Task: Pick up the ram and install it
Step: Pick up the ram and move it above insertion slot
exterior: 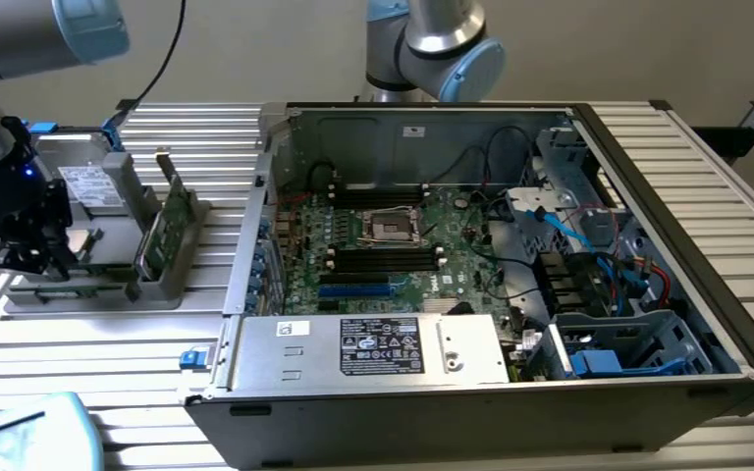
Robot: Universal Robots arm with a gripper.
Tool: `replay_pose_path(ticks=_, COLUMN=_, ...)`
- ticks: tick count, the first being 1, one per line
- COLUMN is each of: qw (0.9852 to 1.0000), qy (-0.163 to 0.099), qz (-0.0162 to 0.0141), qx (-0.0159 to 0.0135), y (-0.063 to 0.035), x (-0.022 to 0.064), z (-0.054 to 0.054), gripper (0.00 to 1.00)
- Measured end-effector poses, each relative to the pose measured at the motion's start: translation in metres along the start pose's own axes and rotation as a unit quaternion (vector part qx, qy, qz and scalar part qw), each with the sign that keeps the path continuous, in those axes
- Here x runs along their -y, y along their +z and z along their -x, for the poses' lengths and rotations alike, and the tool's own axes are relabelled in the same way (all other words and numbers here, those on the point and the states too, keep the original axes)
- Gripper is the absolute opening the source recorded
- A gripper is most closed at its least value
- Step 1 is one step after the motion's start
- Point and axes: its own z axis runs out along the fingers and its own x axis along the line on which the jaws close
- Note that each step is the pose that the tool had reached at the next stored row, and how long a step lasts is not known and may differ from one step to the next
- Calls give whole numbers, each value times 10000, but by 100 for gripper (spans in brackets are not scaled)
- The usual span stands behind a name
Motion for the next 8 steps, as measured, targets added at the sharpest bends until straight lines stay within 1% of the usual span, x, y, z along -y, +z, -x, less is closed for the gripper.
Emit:
replay_pose_path(ticks=2, qw=10000, qy=-20, qz=-4, qx=-1, y=15, x=0, z=-15, gripper=31)
replay_pose_path(ticks=8, qw=9999, qy=-123, qz=-3, qx=-6, y=43, x=2, z=-80, gripper=31)
